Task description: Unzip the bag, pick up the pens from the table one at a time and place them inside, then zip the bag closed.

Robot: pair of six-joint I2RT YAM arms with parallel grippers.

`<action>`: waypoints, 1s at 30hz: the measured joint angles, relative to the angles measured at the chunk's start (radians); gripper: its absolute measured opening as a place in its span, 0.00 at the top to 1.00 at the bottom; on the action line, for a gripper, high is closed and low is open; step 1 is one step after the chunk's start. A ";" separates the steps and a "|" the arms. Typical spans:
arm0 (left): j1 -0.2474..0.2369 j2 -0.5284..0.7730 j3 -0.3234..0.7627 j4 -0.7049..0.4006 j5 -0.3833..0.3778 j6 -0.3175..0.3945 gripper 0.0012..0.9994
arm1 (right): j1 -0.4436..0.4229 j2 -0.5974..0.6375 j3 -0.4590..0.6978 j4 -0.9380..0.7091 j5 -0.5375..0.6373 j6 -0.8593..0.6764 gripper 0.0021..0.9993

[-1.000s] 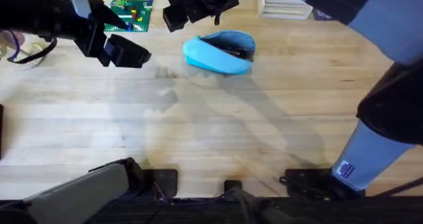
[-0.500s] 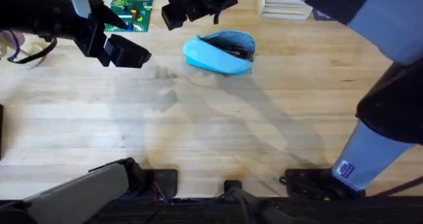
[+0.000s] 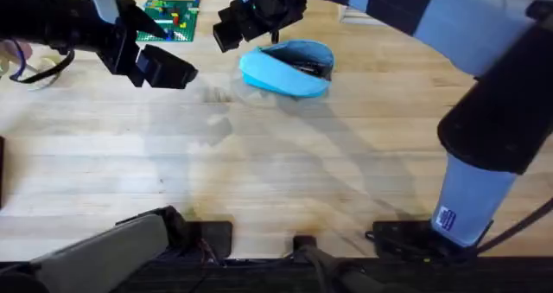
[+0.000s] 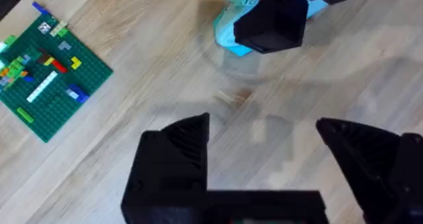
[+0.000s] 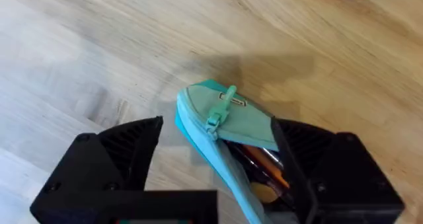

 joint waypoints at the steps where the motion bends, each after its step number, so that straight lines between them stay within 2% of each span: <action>1: 0.000 0.000 0.000 0.000 0.000 0.000 0.01 | 0.000 0.003 0.000 0.000 0.000 0.000 0.00; 8: 0.000 0.000 0.000 0.000 0.000 0.000 0.01 | -0.002 0.045 0.000 0.000 0.000 0.008 0.00; 30: 0.000 0.000 0.000 0.000 0.000 0.000 0.01 | -0.011 0.049 0.000 0.000 0.000 0.088 0.01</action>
